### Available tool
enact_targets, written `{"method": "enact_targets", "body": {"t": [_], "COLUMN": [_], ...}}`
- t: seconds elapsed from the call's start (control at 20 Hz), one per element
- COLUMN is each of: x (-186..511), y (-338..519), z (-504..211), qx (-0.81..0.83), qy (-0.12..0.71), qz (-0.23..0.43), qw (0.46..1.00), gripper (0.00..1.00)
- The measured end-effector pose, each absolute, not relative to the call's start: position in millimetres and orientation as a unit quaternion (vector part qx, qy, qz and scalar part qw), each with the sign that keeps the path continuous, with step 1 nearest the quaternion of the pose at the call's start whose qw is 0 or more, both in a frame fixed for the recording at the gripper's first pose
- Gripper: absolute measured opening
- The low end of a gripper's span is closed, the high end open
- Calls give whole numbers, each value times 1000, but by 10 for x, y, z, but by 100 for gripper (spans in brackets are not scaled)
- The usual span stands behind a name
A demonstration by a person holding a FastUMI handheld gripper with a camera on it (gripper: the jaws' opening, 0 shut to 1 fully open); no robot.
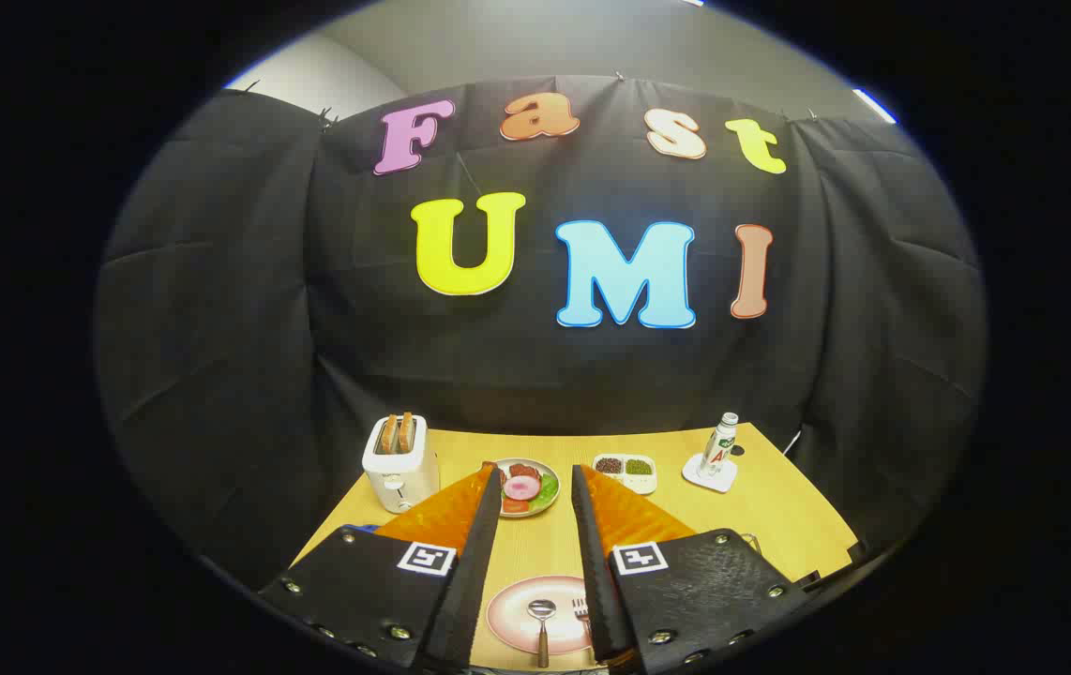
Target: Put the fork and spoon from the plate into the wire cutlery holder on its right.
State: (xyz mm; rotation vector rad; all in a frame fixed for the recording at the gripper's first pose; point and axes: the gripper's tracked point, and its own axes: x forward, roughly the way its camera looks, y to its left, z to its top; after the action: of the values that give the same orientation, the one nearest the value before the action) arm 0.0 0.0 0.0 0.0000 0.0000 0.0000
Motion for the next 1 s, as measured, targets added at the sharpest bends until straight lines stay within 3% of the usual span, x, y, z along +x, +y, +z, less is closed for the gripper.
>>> {"method": "enact_targets", "body": {"t": [1.0], "x": [70], "y": [-121], "z": [-399], "qx": [-3], "qy": [55], "qz": [-12], "qw": [998], "gripper": [47]}}
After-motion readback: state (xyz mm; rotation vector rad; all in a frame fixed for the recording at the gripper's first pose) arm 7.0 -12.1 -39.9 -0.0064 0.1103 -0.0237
